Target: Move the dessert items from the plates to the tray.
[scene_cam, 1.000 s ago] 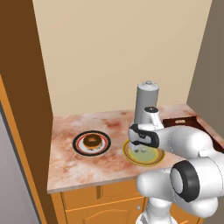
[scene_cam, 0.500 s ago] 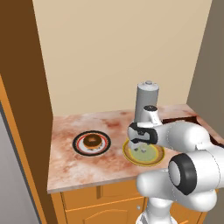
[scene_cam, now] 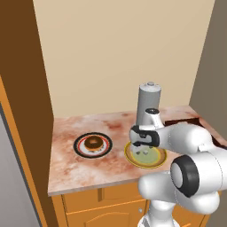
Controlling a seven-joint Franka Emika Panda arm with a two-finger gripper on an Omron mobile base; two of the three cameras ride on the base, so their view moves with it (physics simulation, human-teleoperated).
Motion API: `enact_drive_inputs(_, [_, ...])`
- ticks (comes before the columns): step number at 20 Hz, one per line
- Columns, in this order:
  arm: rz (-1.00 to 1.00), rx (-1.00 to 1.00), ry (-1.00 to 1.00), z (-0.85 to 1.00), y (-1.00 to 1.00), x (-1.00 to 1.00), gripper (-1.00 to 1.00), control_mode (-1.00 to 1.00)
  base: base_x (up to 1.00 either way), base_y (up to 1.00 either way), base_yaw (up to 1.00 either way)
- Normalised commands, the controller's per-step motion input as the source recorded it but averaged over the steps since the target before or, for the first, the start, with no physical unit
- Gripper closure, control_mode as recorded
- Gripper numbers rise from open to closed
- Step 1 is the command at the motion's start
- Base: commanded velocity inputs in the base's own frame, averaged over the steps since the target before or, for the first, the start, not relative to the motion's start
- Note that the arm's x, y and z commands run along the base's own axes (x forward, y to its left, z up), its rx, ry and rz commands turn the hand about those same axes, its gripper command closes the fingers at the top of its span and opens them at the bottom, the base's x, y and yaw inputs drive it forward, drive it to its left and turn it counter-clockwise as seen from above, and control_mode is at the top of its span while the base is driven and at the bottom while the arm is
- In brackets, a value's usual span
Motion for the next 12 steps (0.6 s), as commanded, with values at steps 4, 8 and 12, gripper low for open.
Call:
enact_drive_inputs(4, [0.00,0.00,0.00,-0.01,0.00,-0.05,-1.00,-1.00,0.00,0.00,0.00])
enact_drive_inputs(8, [0.00,0.00,0.00,-0.04,-0.01,0.00,-1.00,-1.00,0.00,0.00,0.00])
enact_drive_inputs(12, [0.00,0.00,0.00,-0.16,-0.07,0.00,-1.00,-1.00,0.00,0.00,0.00])
